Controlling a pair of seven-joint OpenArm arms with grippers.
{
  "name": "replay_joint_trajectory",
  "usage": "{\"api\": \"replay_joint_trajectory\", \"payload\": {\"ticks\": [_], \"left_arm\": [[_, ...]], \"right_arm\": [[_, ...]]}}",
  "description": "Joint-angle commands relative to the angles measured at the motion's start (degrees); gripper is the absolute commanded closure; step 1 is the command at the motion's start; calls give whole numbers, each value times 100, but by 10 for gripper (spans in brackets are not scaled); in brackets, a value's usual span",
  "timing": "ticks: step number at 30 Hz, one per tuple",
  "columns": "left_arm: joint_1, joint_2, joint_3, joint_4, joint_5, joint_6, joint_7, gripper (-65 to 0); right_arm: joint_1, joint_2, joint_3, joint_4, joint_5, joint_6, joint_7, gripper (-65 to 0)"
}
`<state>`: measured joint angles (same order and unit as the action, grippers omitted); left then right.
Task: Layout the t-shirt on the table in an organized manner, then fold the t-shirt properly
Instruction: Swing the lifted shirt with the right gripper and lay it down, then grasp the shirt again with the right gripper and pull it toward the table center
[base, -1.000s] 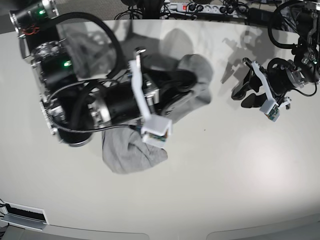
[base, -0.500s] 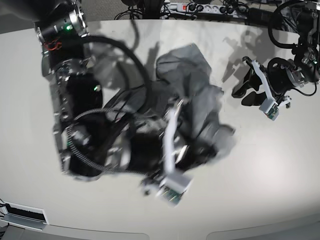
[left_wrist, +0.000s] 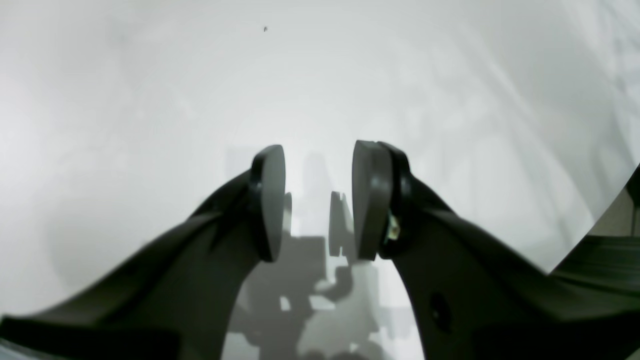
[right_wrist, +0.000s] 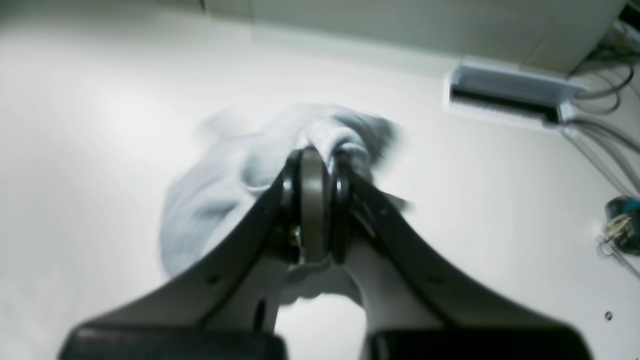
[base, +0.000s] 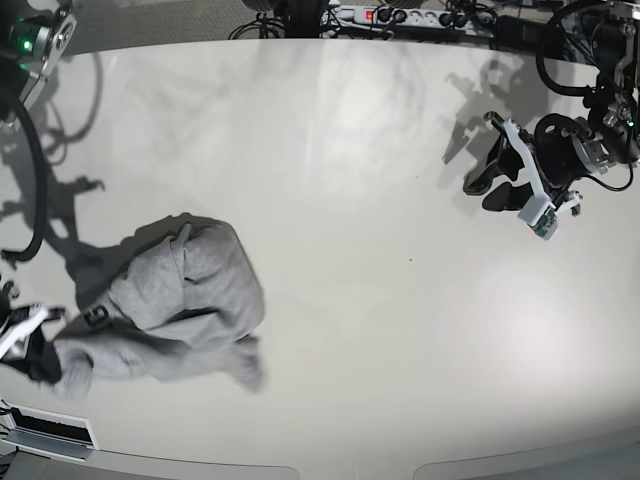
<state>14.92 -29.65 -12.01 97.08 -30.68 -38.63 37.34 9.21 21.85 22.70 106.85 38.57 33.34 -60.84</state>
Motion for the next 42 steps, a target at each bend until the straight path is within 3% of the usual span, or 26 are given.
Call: {"api": "replay_joint_trajectory", "payload": {"ticks": [1, 8, 10, 14, 16, 19, 21, 22, 24, 25, 27, 30, 33, 37, 42], "left_arm": [[-50, -98, -39, 87, -98, -42, -127, -240], [-50, -98, -39, 90, -98, -42, -131, -240], [-50, -98, -39, 90, -101, -42, -131, -240], [-48, -98, -39, 90, -136, -42, -125, -240], [-50, -101, -39, 90, -136, -42, -127, -240], [-50, -98, -39, 90, -138, -42, -129, -240], [-48, -98, -39, 90, -138, -42, -129, -240], [-48, -98, -39, 87, -138, -42, -129, -239], [-50, -98, -39, 87, -138, -39, -127, -239], [-48, -98, -39, 90, -140, -39, -129, -237], [-50, -101, -39, 87, -140, -39, -129, -211], [-52, -101, -39, 90, -138, -37, -127, -139], [-50, -101, -39, 87, -136, -39, -127, -125], [-50, -101, -39, 87, -136, -39, -127, -125], [-50, -98, -39, 87, -140, -39, -129, -125]], "right_arm": [[-33, 70, 17, 74, 48, 90, 170, 0], [-737, 70, 17, 74, -31, -11, 168, -5], [-815, 70, 17, 76, 278, 87, 166, -80], [-826, 74, 17, 76, 404, 199, 168, -367], [-758, 72, 20, 76, 22, 22, 168, -417], [-645, 70, 17, 76, 26, -258, 170, -416], [-649, 61, 17, 76, 859, -42, 170, -388], [-675, 13, 13, 76, 1266, 190, 168, -321], [-684, -212, -83, 74, 1528, 568, 151, -80], [-684, -365, -177, 68, 1399, 666, 157, 0], [-664, -627, -518, -68, 890, 666, 354, 0], [-590, -741, -1320, -688, -256, 666, 1147, 0], [-317, -756, -2048, -1672, -1467, 13, 1779, 0], [101, -756, -2487, -2691, -2317, -979, 1974, 0], [293, -758, -2503, -2914, -2723, -1486, 2024, 0]]}}
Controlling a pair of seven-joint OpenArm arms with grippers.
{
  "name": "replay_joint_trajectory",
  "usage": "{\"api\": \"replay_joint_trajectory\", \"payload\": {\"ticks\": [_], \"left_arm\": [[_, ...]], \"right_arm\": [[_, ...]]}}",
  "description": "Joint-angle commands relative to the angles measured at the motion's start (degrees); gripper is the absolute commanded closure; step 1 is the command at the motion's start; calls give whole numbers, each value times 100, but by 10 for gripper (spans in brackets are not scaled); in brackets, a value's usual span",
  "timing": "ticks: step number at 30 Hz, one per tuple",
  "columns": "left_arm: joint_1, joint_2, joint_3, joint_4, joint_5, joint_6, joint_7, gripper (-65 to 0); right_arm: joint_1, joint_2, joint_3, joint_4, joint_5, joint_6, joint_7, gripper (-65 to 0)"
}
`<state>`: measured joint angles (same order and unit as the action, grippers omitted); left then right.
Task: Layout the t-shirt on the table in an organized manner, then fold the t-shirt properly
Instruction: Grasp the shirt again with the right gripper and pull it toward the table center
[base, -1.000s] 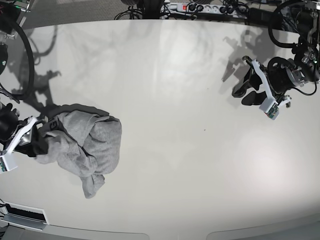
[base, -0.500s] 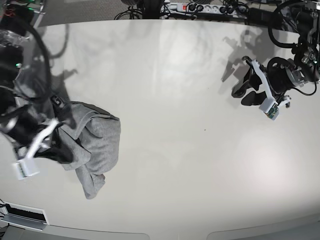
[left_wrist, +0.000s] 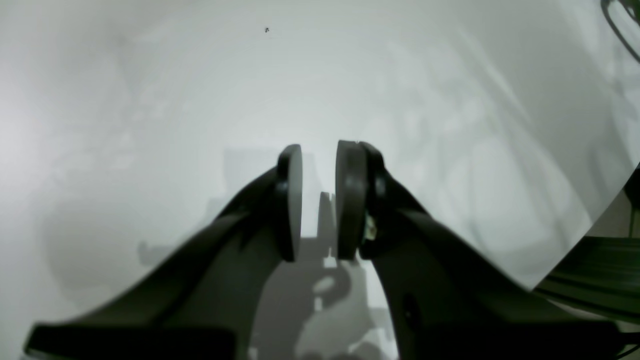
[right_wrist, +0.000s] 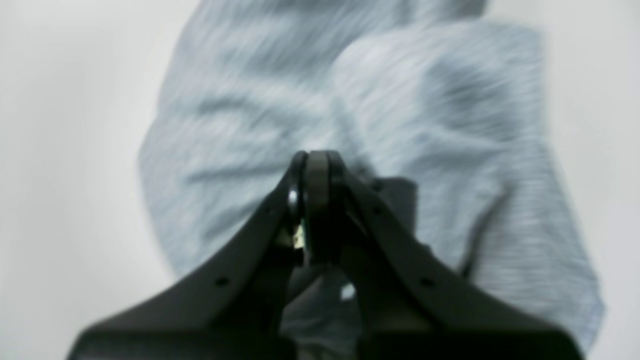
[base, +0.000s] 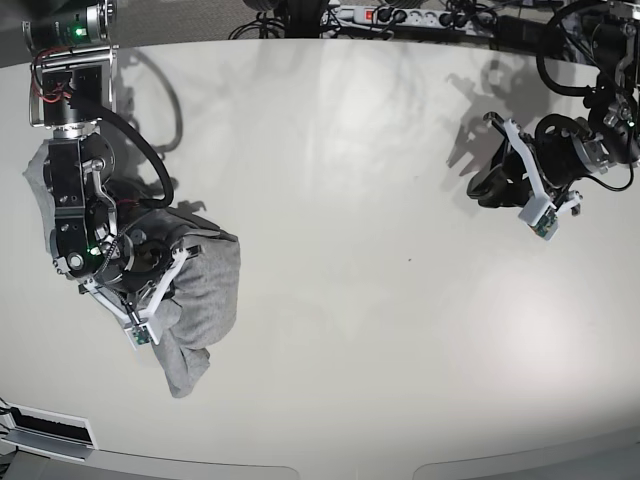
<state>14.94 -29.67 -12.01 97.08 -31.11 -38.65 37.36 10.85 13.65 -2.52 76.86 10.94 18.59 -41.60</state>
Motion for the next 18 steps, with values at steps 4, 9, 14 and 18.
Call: {"api": "replay_joint_trajectory", "payload": {"ticks": [4, 9, 14, 18], "left_arm": [[-52, -96, -39, 90, -98, -37, -133, -125], [-52, -98, -39, 87, -94, -37, -127, -125], [-52, -98, -39, 90, -140, -37, -129, -125], [-52, -98, -39, 90, -297, -39, -131, -125]], "right_arm": [[109, -181, 20, -160, 254, 402, 199, 0], [192, -658, 20, -1200, 240, 1038, 595, 0], [219, -979, 17, -1268, 1231, 2141, 245, 0], [219, -1351, -407, -1123, 2151, 2141, -785, 0]]}}
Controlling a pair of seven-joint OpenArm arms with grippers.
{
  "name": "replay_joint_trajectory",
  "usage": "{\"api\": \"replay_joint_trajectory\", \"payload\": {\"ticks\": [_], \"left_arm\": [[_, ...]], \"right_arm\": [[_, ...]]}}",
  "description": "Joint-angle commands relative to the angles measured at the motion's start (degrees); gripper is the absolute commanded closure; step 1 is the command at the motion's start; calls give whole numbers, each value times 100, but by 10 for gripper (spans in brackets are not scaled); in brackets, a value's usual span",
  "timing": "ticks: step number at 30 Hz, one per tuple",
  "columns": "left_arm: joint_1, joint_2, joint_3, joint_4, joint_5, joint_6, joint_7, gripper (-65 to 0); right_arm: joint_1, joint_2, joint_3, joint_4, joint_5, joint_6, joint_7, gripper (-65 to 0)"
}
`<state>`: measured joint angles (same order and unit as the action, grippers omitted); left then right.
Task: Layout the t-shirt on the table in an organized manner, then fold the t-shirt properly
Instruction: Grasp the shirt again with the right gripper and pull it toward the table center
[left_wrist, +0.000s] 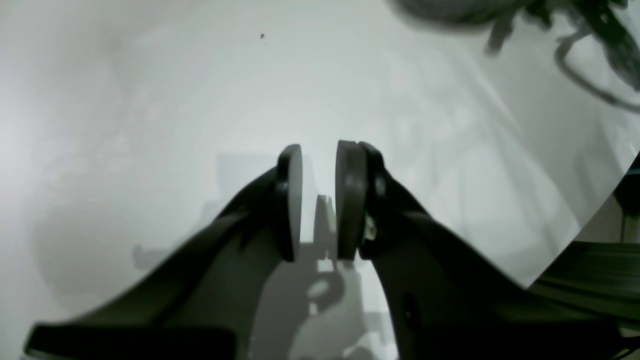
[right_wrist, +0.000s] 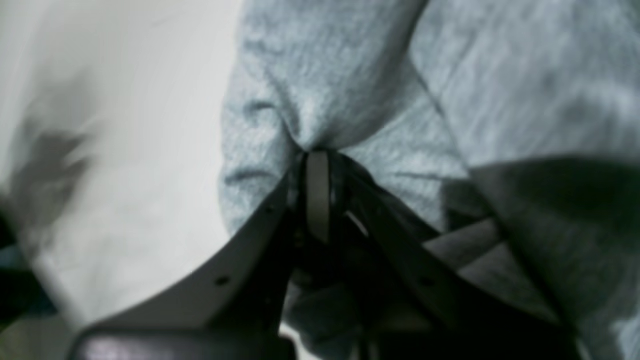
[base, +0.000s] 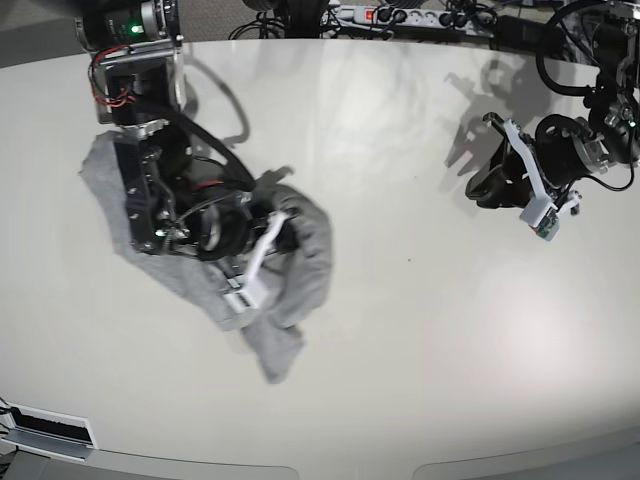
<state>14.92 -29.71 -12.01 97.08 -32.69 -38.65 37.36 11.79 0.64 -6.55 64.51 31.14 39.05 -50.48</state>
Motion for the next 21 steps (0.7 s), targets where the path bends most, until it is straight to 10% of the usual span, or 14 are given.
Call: {"api": "replay_joint_trajectory", "payload": {"ticks": [1, 8, 14, 21], "left_arm": [[-52, -94, -39, 90, -166, -39, -131, -125], [-50, -94, -39, 90, -210, -39, -129, -125], [-48, -94, -39, 90, -168, -39, -127, -125], [-52, -94, -39, 90, -170, -39, -131, -125]], "right_arm": [[125, -133, -249, 114, 326, 95, -105, 0], [306, -348, -2190, 664, 940, 95, -686, 0], [297, -330, -1980, 2157, 1250, 95, -1659, 0], [249, -317, -1270, 2332, -151, 95, -1408, -348]]}}
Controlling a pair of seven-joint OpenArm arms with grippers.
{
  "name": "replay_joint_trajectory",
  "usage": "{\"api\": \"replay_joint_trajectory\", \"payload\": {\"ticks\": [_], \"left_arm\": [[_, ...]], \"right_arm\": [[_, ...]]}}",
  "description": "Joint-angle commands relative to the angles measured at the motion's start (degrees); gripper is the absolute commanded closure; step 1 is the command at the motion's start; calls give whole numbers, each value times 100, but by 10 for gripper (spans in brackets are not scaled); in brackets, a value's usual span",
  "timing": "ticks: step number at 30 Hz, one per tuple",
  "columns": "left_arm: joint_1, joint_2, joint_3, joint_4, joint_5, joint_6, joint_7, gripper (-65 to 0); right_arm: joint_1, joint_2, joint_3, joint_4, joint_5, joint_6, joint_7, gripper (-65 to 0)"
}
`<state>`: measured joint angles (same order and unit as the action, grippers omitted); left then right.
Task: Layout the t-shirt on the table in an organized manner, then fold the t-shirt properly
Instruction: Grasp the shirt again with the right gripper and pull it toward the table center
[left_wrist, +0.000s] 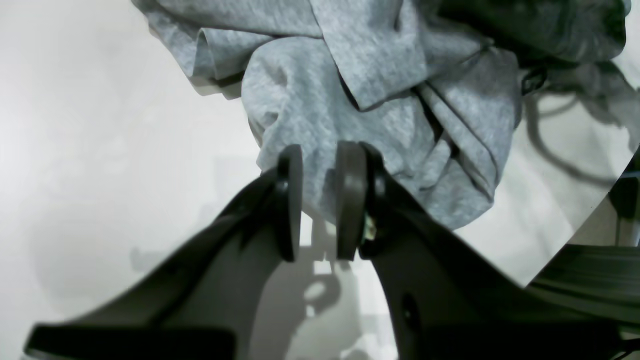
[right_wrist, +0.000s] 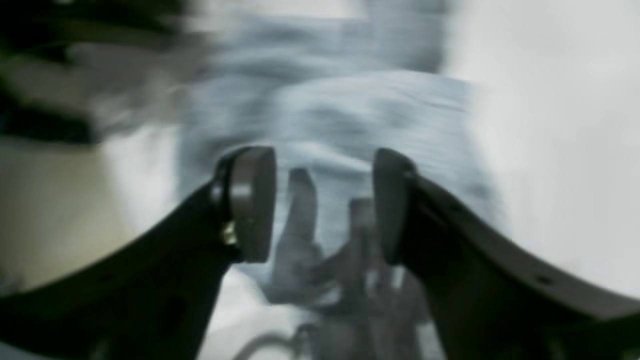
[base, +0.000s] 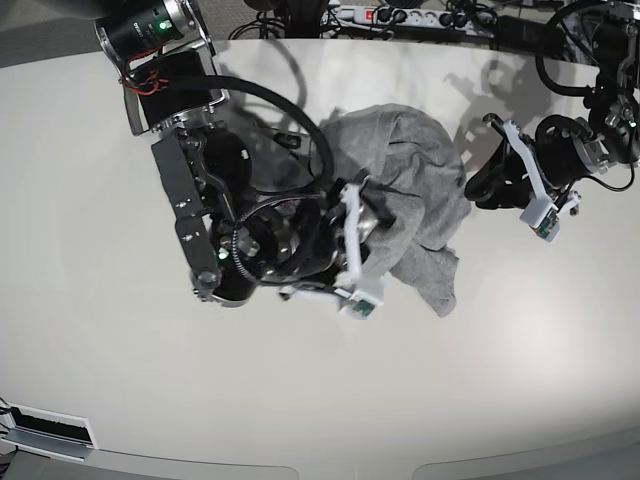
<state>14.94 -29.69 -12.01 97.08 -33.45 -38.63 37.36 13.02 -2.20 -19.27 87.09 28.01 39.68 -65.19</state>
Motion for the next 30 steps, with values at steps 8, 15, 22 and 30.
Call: {"api": "replay_joint_trajectory", "payload": {"ticks": [8, 15, 22, 30], "left_arm": [[-55, -96, -39, 90, -101, -42, -131, -125], [-52, -96, -39, 90, -114, -42, -131, -125], [-52, -94, -39, 90, -114, -42, -131, -125], [-55, -94, -39, 90, -116, -39, -175, -125]], "right_arm": [[-79, 304, 87, -483, -973, -192, 1294, -263], [-76, 302, 83, -909, -391, 0, 1314, -423], [-48, 299, 83, -975, -166, 32, 1209, -433], [-61, 302, 83, -1482, -267, 32, 1073, -67]]}}
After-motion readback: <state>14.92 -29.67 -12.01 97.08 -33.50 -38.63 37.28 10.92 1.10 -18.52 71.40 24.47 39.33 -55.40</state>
